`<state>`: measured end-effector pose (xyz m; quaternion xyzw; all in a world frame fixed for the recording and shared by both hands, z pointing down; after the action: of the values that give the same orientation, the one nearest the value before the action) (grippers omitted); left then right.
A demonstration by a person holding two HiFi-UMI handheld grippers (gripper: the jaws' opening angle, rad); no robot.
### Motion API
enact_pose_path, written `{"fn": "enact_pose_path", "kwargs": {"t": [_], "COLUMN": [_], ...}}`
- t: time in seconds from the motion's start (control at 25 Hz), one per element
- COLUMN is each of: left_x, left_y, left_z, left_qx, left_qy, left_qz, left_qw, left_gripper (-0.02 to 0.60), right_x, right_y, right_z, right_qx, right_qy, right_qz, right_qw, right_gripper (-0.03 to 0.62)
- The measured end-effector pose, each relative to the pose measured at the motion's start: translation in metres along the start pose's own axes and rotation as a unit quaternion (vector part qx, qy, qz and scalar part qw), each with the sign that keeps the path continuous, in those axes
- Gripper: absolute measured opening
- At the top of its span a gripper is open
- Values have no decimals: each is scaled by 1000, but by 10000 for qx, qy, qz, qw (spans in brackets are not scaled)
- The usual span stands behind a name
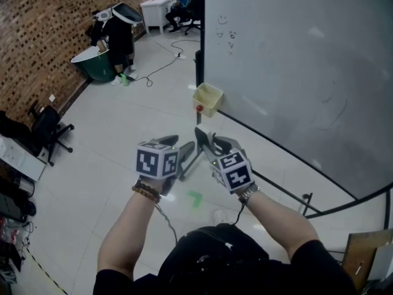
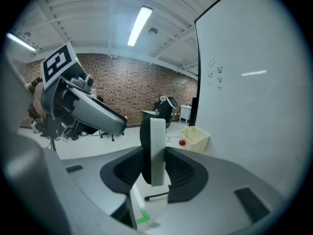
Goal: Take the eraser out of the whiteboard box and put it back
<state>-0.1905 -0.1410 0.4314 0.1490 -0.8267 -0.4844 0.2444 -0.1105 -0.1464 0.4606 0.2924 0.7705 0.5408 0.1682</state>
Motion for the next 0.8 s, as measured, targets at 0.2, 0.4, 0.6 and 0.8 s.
{"fn": "enact_pose_path", "kwargs": {"t": [0.2, 0.4, 0.6, 0.8], "left_x": [14, 29, 43, 57], "left_y": [2, 7, 9, 9], "left_z": [0, -2, -11, -25], "left_qx": [22, 92, 177, 235], "left_qy": [-214, -358, -468, -572], "left_qz": [-93, -121, -145, -115], "left_qw": [9997, 9992, 9986, 9980], "left_gripper": [241, 241, 241, 241], "right_x": [-9, -22, -36, -50], "right_y": [-8, -15, -23, -28], "right_z": [-5, -14, -25, -41], "right_qx": [-55, -123, -218, -259], "right_qy": [89, 198, 278, 331], "right_qz": [-43, -115, -179, -223], "right_qw": [9999, 9997, 9992, 9989], "right_gripper": [164, 164, 164, 164]}}
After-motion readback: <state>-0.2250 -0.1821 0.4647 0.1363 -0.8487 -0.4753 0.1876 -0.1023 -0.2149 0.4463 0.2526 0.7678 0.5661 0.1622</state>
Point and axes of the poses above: the fingertips, and each gripper's own axes: z backward along the fingers, x to its left, y out of its underside, the point moved 1 cm from there along z, backward along the fingers, and after that the axes turned 5 degrees about -x, right-handed, at the moved point
